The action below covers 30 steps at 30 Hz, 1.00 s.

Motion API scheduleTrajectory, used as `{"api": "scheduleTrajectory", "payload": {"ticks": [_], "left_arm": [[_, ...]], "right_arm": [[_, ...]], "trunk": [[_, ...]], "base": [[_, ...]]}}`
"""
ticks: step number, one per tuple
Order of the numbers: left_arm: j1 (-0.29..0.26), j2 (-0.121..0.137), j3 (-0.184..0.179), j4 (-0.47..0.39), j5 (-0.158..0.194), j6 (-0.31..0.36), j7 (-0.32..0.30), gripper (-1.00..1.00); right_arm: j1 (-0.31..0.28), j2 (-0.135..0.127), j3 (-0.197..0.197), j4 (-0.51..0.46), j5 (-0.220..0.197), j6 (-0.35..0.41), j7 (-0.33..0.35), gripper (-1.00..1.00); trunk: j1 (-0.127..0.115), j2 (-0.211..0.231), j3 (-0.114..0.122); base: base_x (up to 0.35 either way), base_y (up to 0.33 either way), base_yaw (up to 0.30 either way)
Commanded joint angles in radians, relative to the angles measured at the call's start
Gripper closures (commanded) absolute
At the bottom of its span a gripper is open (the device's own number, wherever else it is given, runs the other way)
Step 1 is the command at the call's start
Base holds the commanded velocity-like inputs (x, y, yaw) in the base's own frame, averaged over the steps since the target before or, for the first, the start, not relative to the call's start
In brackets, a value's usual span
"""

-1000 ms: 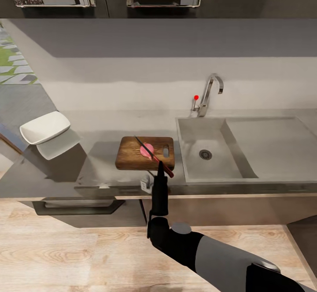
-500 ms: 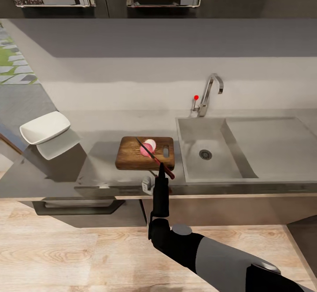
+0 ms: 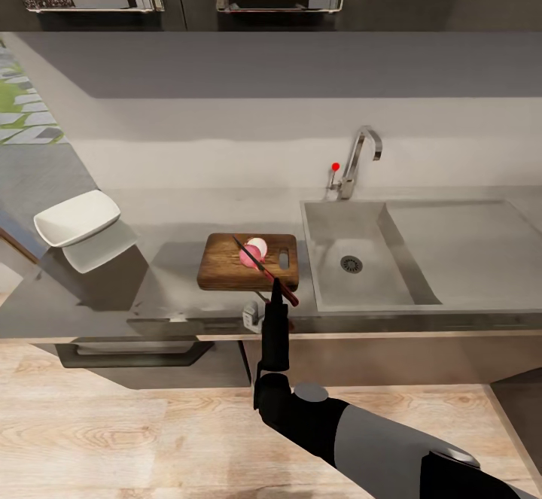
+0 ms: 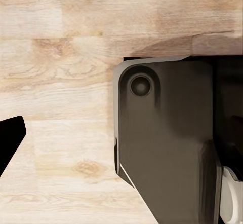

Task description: In the kitchen, take the Vidalia onion out of the sink, dice it on the chopping board with the paring knife, put the diced onion into the bowl on the countertop, then place both the paring knife and the chopping board into the sink.

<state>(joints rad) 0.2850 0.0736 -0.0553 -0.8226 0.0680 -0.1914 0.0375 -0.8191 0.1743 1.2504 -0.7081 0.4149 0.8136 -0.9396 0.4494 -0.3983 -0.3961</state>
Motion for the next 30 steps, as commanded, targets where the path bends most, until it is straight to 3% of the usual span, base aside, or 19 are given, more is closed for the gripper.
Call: {"api": "scheduleTrajectory", "payload": {"ticks": [1, 30], "left_arm": [[0.0, 0.001, -0.005, -0.001, 0.007, -0.002, 0.004, -1.0], [0.0, 0.001, -0.005, -0.001, 0.007, -0.002, 0.004, -1.0]], "right_arm": [[-0.001, 0.0, 0.003, 0.0, -0.001, 0.004, -0.002, 1.0], [-0.002, 0.0, 0.003, 0.0, 0.0, 0.004, -0.003, 1.0]], "trunk": [[0.001, -0.002, -0.001], [0.001, -0.002, -0.001]], "base": [[0.0, 0.0, 0.0], [0.0, 0.0, 0.0]]}}
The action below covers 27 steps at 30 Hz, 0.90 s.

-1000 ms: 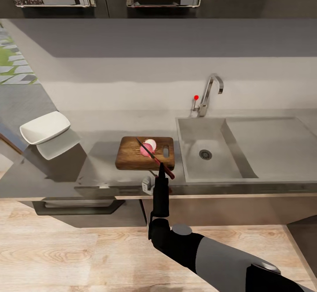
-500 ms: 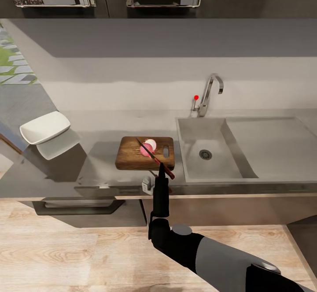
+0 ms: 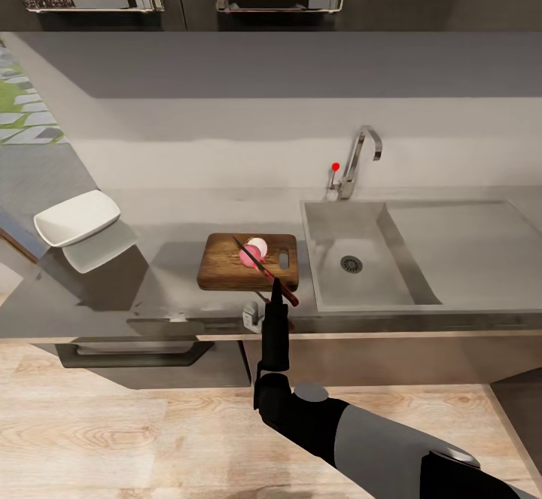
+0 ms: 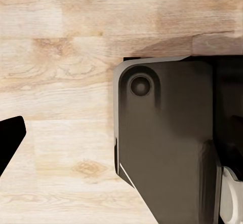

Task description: In the kitchen, take the Vidalia onion out of the sink, dice it on the chopping board with the paring knife, put the diced onion into the bowl on the countertop, then place both the paring knife and the chopping board into the sink.

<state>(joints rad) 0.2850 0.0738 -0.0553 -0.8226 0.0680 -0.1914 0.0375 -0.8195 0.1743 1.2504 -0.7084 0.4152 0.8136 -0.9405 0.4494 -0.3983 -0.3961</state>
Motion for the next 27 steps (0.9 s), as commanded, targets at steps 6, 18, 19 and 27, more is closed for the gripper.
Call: {"api": "scheduleTrajectory", "payload": {"ticks": [6, 18, 19, 27], "left_arm": [[0.0, 0.001, -0.005, -0.001, 0.007, -0.002, 0.004, -1.0], [0.0, 0.001, -0.005, -0.001, 0.007, -0.002, 0.004, -1.0], [0.0, 0.001, -0.005, -0.001, 0.007, -0.002, 0.004, -1.0], [0.0, 0.001, -0.005, -0.001, 0.007, -0.002, 0.004, -1.0]], "right_arm": [[-0.001, 0.0, 0.003, 0.001, -0.001, 0.004, -0.002, 1.0], [-0.001, 0.0, 0.003, 0.001, 0.0, 0.004, -0.003, 1.0], [-0.001, 0.0, 0.003, 0.001, 0.0, 0.004, -0.003, 1.0], [-0.001, 0.0, 0.003, 0.001, -0.001, 0.004, -0.003, 1.0]], "trunk": [[0.001, -0.002, -0.001], [0.001, -0.002, -0.001], [0.001, -0.002, -0.001], [0.001, -0.002, -0.001]], "base": [[0.0, 0.0, 0.0], [0.0, 0.0, 0.0], [0.0, 0.0, 0.0], [0.0, 0.0, 0.0]]}}
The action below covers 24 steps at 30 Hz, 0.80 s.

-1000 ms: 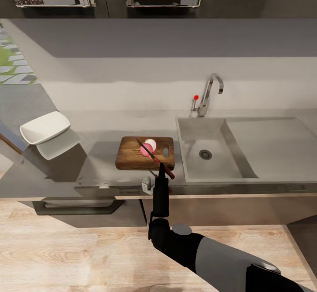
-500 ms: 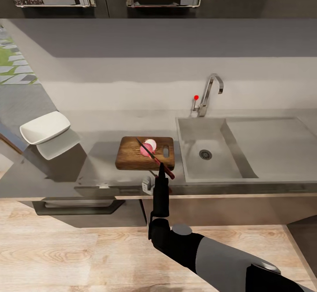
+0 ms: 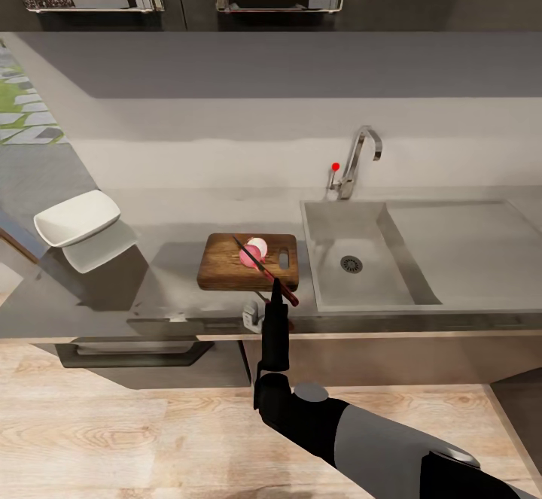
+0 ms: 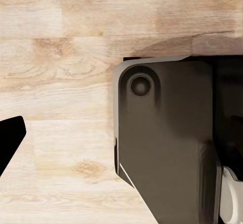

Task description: In the kitchen, take the Vidalia onion out of the sink, dice it on the chopping board with the paring knife, put the diced onion into the bowl on the countertop, then place both the paring knife and the chopping board into the sink.

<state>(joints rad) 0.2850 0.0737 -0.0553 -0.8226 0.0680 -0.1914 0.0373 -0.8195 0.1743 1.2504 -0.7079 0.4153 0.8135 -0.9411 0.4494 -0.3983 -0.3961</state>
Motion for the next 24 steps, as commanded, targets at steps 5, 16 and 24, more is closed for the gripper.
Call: {"api": "scheduleTrajectory", "payload": {"ticks": [5, 16, 24], "left_arm": [[0.0, 0.001, -0.005, -0.001, 0.007, -0.002, 0.004, -1.0], [0.0, 0.001, -0.005, 0.0, 0.007, -0.002, 0.004, -1.0], [0.0, 0.001, -0.005, 0.0, 0.007, -0.002, 0.004, -1.0]], "right_arm": [[-0.001, 0.0, 0.003, 0.0, -0.001, 0.004, -0.002, 1.0], [-0.001, 0.0, 0.003, 0.001, 0.0, 0.004, -0.002, 1.0], [-0.001, 0.0, 0.003, 0.0, 0.0, 0.004, -0.002, 1.0]], "trunk": [[0.001, -0.002, -0.001], [0.001, -0.002, -0.001], [0.001, -0.002, -0.001]], "base": [[0.0, 0.0, 0.0], [0.0, 0.0, 0.0], [0.0, 0.0, 0.0]]}}
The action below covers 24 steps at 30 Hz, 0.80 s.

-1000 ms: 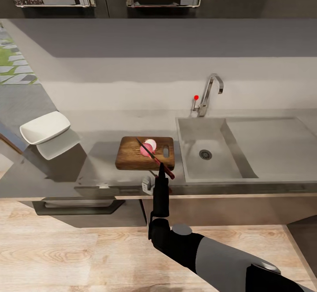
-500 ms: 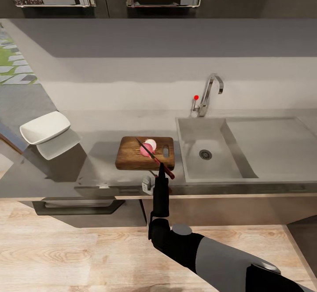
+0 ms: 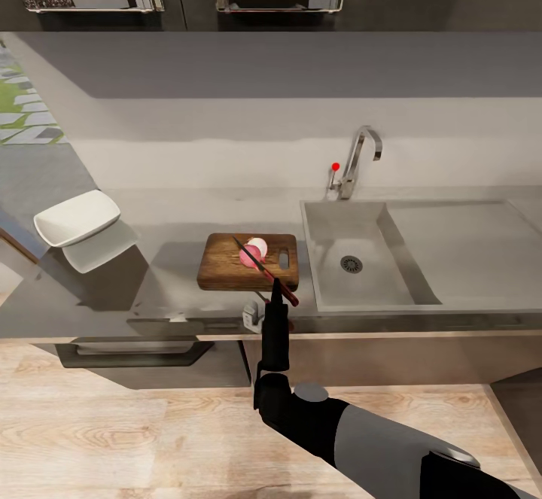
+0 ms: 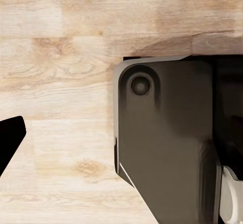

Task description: In the kitchen, take the Vidalia onion out of the sink, dice it on the chopping board with the paring knife, put the diced onion into the bowl on the countertop, then place both the paring knife and the chopping board into the sink.

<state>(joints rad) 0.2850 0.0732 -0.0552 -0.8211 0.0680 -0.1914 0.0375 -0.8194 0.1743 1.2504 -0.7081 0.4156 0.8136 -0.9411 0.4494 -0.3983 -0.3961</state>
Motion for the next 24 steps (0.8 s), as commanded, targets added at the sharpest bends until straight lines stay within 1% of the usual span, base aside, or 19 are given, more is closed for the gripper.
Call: {"api": "scheduleTrajectory", "payload": {"ticks": [1, 12, 18, 24], "left_arm": [[0.0, 0.001, -0.005, -0.001, 0.007, -0.002, 0.004, -1.0], [0.0, 0.001, -0.005, -0.001, 0.007, -0.002, 0.004, -1.0], [0.0, 0.002, -0.005, -0.001, 0.007, -0.002, 0.004, -1.0], [0.0, 0.001, -0.005, -0.001, 0.007, -0.002, 0.004, -1.0]], "right_arm": [[-0.001, 0.0, 0.003, 0.001, -0.001, 0.004, -0.002, 1.0], [-0.001, 0.0, 0.003, 0.001, -0.001, 0.004, -0.002, 1.0], [-0.001, 0.0, 0.003, 0.001, -0.001, 0.004, -0.002, 1.0], [-0.001, 0.0, 0.003, 0.001, -0.001, 0.004, -0.002, 1.0]], "trunk": [[0.001, -0.002, -0.001], [0.001, -0.002, -0.001], [0.001, -0.002, -0.001], [0.001, -0.002, -0.001]], "base": [[0.0, 0.0, 0.0], [0.001, 0.0, 0.0], [0.077, 0.0, 0.0], [0.008, 0.0, 0.0]]}}
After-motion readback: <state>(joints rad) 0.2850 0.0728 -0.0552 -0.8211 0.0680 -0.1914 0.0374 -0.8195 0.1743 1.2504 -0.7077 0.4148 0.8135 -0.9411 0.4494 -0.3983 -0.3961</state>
